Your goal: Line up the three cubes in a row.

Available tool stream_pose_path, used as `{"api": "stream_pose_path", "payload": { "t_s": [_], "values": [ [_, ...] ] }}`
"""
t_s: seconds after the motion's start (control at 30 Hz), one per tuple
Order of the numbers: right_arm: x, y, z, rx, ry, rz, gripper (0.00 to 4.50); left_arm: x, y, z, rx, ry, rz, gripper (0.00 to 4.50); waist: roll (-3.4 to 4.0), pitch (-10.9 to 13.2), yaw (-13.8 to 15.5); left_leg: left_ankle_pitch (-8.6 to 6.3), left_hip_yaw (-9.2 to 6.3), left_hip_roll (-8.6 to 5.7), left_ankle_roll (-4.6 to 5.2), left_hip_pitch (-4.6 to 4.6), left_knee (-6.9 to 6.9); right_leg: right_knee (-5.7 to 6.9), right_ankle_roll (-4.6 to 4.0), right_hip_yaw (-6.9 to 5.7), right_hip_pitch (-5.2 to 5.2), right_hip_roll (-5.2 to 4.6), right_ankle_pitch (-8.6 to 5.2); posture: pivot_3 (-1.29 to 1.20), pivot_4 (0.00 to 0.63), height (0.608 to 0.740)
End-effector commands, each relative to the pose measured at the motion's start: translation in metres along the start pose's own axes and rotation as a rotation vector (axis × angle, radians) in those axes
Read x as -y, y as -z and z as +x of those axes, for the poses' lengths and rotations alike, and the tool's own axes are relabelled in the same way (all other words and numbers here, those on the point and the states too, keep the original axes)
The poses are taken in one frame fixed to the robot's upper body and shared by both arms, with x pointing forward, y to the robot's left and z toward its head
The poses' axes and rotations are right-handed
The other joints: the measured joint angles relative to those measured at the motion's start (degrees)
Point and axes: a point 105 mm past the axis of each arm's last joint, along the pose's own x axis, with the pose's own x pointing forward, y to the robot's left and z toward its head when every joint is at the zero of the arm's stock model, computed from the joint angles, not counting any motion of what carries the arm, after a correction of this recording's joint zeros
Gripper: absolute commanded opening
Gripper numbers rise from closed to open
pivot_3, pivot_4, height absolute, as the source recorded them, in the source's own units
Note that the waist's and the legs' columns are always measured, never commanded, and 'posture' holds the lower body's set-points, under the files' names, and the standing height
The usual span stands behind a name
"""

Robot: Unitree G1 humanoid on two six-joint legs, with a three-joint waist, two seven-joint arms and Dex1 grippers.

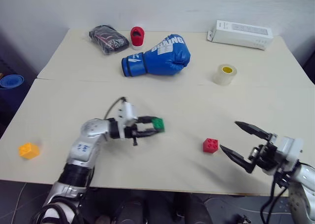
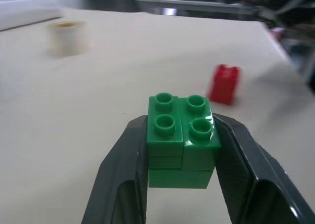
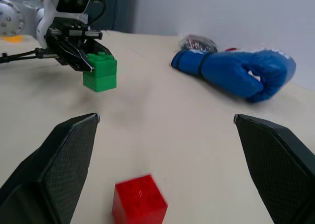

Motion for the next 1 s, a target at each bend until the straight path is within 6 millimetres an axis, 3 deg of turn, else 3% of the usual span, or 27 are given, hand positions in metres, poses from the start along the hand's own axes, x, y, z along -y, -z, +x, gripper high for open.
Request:
{"api": "stream_pose_path", "payload": {
  "t_s": [0.03,0.23,0.47,0.6,0.7,0.9,0.93,1.0],
  "values": [
    [-0.01,-0.014,-0.014,-0.036,-0.053,-0.041,4.5,0.011,0.014,0.028,-0.076,0.16,0.062,1.48,0.0,0.0,0.0,0.0,0.0,0.0,0.01,0.01,0.0,-0.01,0.0,0.01,0.03,0.04,0.0,0.0,0.15,0.74],
    [-0.013,-0.018,-0.015,-0.046,-0.008,-0.024,4.5,0.01,0.028,0.048,-0.126,0.193,0.074,1.48,-0.02,0.0,-0.3,-0.01,0.05,0.09,0.0,0.07,0.0,-0.14,0.0,0.08,-0.02,0.0,0.0,0.0,0.15,0.74],
    [-0.02,-0.024,-0.007,-0.036,-0.007,0.009,4.5,0.017,0.041,0.034,-0.153,0.181,0.025,1.48,-0.02,0.0,-0.1,0.0,-0.03,0.07,0.02,0.04,0.01,-0.14,-0.01,0.03,0.0,-0.08,0.0,0.0,0.15,0.74],
    [-0.024,-0.023,-0.005,-0.043,-0.044,0.031,4.5,0.014,0.044,0.036,-0.157,0.156,0.023,1.48,-0.02,0.0,-0.1,0.0,-0.04,0.07,0.03,0.06,0.01,-0.17,-0.01,0.03,0.02,-0.08,0.0,0.0,0.15,0.74],
    [-0.021,-0.023,-0.005,-0.043,-0.06,0.037,4.5,0.01,0.04,0.038,-0.133,0.122,0.017,2.39,-0.02,0.0,-0.1,-0.01,-0.04,0.06,0.05,0.06,0.01,-0.17,-0.01,0.03,0.02,-0.09,0.0,0.0,0.15,0.74],
    [-0.019,-0.02,-0.006,-0.041,-0.093,0.042,4.5,0.005,0.023,0.016,-0.038,0.046,0.066,4.25,-0.02,0.0,-0.2,0.0,-0.05,0.06,0.06,0.04,0.01,-0.14,-0.01,0.01,0.0,-0.09,0.0,0.0,0.15,0.74],
    [-0.019,-0.02,-0.006,-0.04,-0.1,0.045,4.5,0.006,0.021,0.01,-0.03,0.042,0.075,4.46,-0.02,0.0,-0.2,-0.01,-0.06,0.06,0.06,0.04,0.01,-0.12,-0.01,0.01,0.01,-0.1,0.0,0.0,0.15,0.74],
    [-0.02,-0.019,-0.007,-0.037,-0.118,0.05,4.5,0.009,0.017,-0.004,-0.021,0.026,0.095,4.46,-0.01,0.0,-0.2,-0.01,-0.08,0.06,0.06,0.03,0.01,-0.06,-0.01,-0.01,0.01,-0.1,0.0,0.0,0.15,0.74]
  ]
}}
